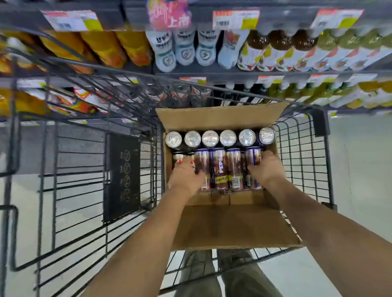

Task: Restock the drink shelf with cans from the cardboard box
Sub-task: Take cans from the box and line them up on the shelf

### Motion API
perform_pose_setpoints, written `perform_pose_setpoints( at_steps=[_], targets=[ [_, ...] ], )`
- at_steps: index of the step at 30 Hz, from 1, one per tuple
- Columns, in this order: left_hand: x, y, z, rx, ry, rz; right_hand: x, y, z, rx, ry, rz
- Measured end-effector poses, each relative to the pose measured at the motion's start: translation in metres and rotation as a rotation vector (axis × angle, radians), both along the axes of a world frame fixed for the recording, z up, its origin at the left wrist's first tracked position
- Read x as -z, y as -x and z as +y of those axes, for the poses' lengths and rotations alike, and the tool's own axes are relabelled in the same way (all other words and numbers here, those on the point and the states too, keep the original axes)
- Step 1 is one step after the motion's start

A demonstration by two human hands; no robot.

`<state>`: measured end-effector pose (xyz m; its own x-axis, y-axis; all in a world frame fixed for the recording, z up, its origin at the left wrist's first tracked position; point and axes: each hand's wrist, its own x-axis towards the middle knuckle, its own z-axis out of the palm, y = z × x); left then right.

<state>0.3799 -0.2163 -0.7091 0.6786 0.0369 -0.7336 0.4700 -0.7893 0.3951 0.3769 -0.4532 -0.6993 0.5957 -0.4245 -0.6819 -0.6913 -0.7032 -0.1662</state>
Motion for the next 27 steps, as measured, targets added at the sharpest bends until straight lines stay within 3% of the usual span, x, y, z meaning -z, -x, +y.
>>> perform_pose_setpoints(
  at_steps=[7, 14, 21, 27],
  targets=[
    [0.058, -0.008, -0.019, -0.116, 0.066, 0.023, 0.056, -0.006, -0.016, 0.008, 0.0, 0.071],
    [0.089, -0.005, -0.029, -0.261, 0.13, 0.039, 0.08, -0.006, -0.02, 0.106, -0.033, 0.016],
    [0.097, -0.001, -0.025, -0.363, 0.149, 0.088, 0.086, -0.008, -0.017, 0.009, 0.034, 0.049],
    [0.084, 0.013, -0.024, -0.397, 0.101, 0.086, 0.068, 0.002, -0.009, 0.098, -0.016, -0.018]
  ],
)
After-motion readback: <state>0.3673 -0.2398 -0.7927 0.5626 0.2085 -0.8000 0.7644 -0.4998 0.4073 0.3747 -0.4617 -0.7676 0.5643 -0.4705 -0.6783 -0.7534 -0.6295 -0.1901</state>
